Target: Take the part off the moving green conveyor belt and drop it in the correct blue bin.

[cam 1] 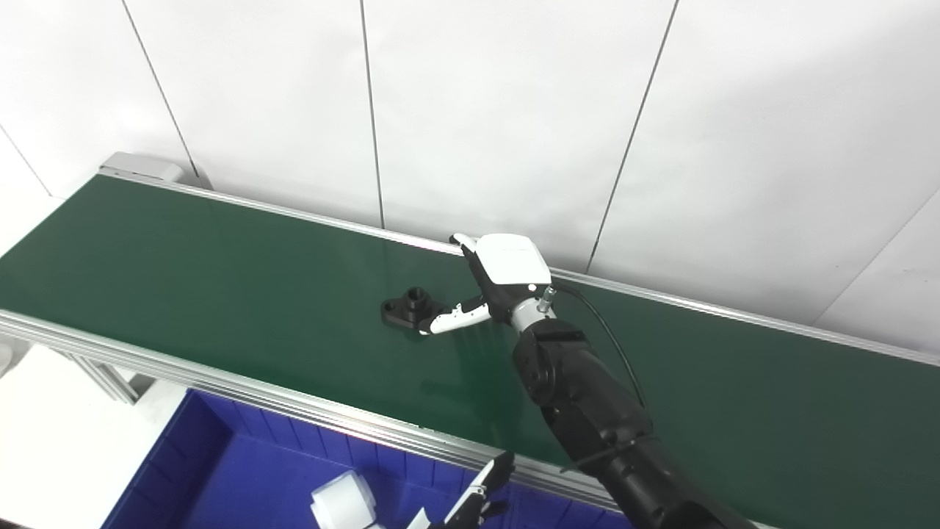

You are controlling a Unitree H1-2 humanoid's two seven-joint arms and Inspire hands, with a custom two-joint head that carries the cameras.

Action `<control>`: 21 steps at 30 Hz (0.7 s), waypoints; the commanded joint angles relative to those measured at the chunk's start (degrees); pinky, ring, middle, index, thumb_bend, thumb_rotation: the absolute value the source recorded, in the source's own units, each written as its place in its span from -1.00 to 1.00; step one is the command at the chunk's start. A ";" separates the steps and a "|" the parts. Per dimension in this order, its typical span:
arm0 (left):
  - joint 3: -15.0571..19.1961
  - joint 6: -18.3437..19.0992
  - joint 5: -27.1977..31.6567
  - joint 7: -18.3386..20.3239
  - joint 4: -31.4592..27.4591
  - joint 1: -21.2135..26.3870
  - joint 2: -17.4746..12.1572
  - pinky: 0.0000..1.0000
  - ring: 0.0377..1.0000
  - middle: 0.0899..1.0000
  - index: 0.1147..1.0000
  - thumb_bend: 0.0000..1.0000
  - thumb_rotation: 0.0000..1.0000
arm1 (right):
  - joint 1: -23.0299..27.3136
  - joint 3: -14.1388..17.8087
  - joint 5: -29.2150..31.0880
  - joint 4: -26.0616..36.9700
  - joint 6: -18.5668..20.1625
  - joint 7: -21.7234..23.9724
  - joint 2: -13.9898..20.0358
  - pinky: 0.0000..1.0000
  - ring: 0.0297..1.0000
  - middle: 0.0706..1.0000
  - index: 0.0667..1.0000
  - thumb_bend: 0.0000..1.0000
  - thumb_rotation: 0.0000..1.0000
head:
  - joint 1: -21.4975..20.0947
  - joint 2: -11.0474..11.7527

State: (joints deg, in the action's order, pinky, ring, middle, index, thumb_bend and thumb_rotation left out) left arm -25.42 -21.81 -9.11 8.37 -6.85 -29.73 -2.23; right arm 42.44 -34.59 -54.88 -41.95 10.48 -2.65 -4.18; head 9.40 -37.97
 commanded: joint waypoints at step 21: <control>-7.71 0.73 -2.68 -2.03 -4.72 -4.35 1.94 0.79 1.00 1.00 1.00 0.77 0.64 | -3.30 -5.46 -1.19 -2.64 5.87 -7.14 -3.87 -0.67 -0.54 -0.24 0.42 0.84 0.32 | 1.74 -1.88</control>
State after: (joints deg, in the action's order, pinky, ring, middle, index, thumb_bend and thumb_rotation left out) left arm -27.33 -20.01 -9.44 4.81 -8.87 -30.62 -3.52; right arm 38.25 -39.84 -55.50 -45.83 15.68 -9.19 -7.33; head 11.07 -39.81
